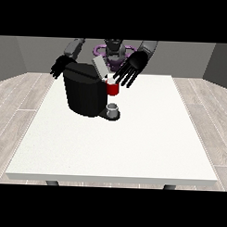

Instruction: Insert the coffee pod into the coffee machine and close the lid

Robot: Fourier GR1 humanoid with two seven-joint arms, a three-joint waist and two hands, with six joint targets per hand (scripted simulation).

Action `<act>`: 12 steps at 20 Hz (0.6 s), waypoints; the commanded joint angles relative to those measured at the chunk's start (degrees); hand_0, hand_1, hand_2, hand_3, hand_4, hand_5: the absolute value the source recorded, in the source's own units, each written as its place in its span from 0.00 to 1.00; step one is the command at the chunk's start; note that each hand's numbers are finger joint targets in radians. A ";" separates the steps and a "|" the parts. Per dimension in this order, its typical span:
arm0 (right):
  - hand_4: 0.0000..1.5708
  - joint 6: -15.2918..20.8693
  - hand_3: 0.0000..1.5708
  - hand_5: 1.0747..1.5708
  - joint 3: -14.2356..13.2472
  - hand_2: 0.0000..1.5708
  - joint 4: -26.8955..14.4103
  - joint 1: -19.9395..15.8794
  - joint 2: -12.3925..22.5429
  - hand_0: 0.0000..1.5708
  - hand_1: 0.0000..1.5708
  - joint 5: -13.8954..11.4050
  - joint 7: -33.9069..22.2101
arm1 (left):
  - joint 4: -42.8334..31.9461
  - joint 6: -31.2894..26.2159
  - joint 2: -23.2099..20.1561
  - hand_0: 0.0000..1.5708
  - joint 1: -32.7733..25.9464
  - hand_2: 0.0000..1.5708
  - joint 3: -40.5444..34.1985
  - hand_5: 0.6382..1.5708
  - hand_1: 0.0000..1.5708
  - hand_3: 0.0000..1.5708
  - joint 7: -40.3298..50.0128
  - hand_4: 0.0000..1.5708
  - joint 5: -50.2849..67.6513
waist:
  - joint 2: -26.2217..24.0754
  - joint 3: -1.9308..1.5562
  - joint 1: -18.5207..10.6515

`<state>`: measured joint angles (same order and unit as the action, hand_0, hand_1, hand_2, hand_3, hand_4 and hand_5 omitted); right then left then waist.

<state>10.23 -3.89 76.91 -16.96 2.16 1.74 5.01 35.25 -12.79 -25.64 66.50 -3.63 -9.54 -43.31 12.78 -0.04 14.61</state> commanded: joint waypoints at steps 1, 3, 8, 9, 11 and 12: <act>0.25 -0.42 0.00 1.00 0.49 0.00 1.44 0.69 0.22 0.00 0.00 0.16 -1.27 | -0.31 1.12 -0.09 0.00 -2.18 0.00 -0.03 1.00 0.00 0.00 -0.89 0.00 -0.80 | -1.00 0.03 0.00; 0.27 -1.32 0.00 1.00 -0.91 0.00 -2.21 2.30 -0.14 0.00 0.00 1.35 2.77 | 1.66 0.60 2.42 0.00 -1.43 0.00 0.71 1.00 0.00 0.00 2.36 0.00 -0.99 | -3.15 0.00 -1.56; 0.28 -2.64 0.00 1.00 0.23 0.00 1.90 4.74 0.36 0.00 0.00 2.11 -1.06 | 0.58 0.09 1.00 0.00 -5.09 0.00 -2.30 1.00 0.00 0.00 -1.33 0.00 1.65 | -5.33 0.04 -1.04; 0.27 -1.01 0.00 1.00 -0.39 0.00 -0.76 5.55 -0.65 0.00 0.00 1.34 1.98 | 1.96 -0.72 3.90 0.00 -5.00 0.00 -1.50 1.00 0.00 0.00 1.29 0.00 1.82 | -7.43 0.02 -3.07; 0.25 -2.01 0.00 1.00 0.19 0.00 1.65 6.95 -0.14 0.00 0.00 2.17 -2.01 | 1.36 0.91 6.95 0.00 -9.06 0.00 -2.73 1.00 0.00 0.00 0.75 0.00 3.77 | -10.45 0.04 -3.15; 0.24 -2.00 0.00 1.00 -2.52 0.00 -0.49 8.48 0.97 0.00 0.00 3.10 0.58 | 1.53 -0.28 7.30 0.00 -9.55 0.00 -6.28 1.00 0.00 0.00 0.16 0.00 7.90 | -11.82 0.03 -5.48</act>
<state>8.30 -4.73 77.69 -11.50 2.70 3.93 4.53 36.34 -12.71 -21.80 59.88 -6.24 -9.69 -40.29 4.93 0.01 11.79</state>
